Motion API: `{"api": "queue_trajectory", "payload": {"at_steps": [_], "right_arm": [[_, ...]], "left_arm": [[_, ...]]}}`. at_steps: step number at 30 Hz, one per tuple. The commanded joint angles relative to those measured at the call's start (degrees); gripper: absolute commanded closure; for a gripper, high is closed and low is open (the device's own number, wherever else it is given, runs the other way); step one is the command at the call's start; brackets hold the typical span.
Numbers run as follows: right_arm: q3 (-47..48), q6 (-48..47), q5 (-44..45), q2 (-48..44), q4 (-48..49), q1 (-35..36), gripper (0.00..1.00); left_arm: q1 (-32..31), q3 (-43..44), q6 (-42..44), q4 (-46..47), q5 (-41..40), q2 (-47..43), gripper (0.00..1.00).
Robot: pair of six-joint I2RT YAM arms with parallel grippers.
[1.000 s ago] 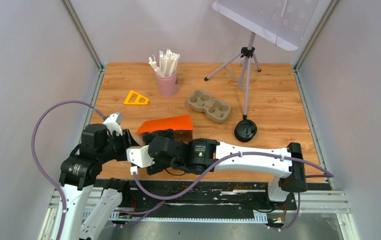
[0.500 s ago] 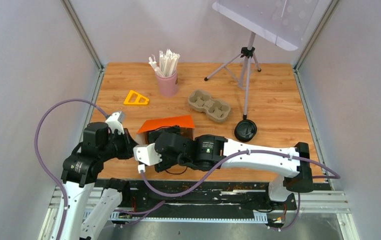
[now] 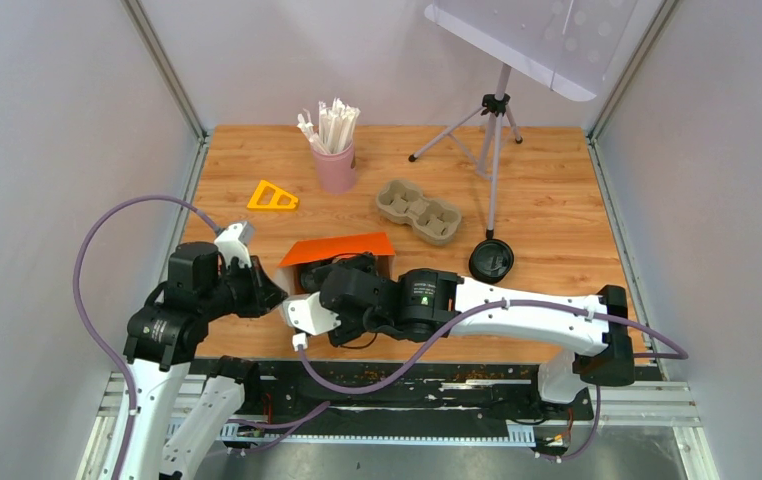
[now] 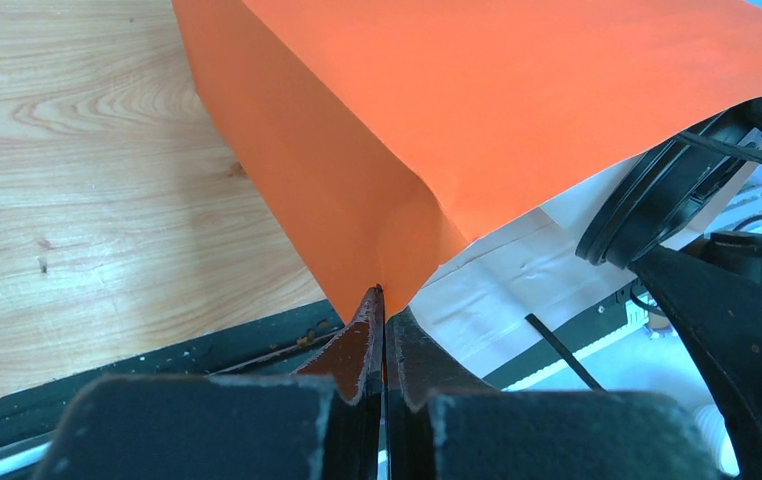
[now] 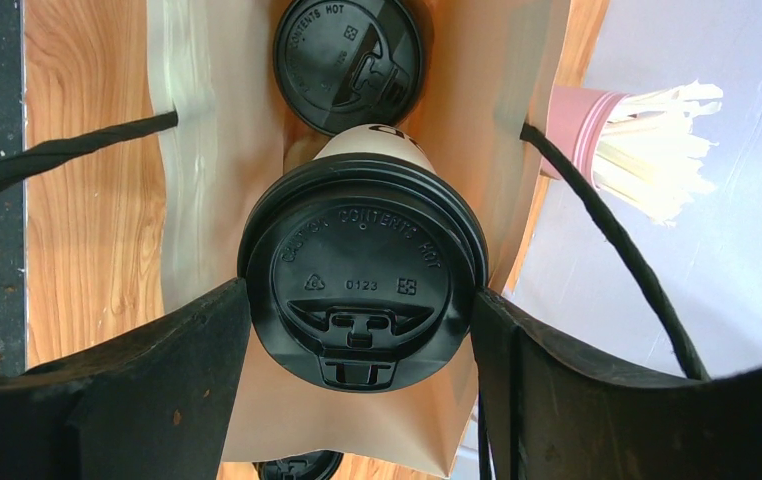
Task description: Pack the takeout coffee
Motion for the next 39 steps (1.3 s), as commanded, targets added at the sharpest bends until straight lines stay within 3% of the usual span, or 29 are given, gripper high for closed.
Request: {"api": "queue_trajectory", "payload": {"at_steps": [1, 10, 39], "right_arm": [[-0.73, 0.42, 1.41, -2.54, -1.23, -0.2, 0.3], [-5.42, -0.94, 5.32, -1.96, 0.57, -0.65, 0.31], [-2.46, -2.13, -2.15, 1.37, 8.22, -6.31, 0.31]], "left_arm": [[0.02, 0.15, 1.11, 2.86, 0.99, 0.41, 1.0], [-0.03, 0.48, 1.79, 2.23, 1.66, 0.51, 1.0], [0.01, -1.87, 6.43, 2.43, 5.33, -0.71, 0.99]]}}
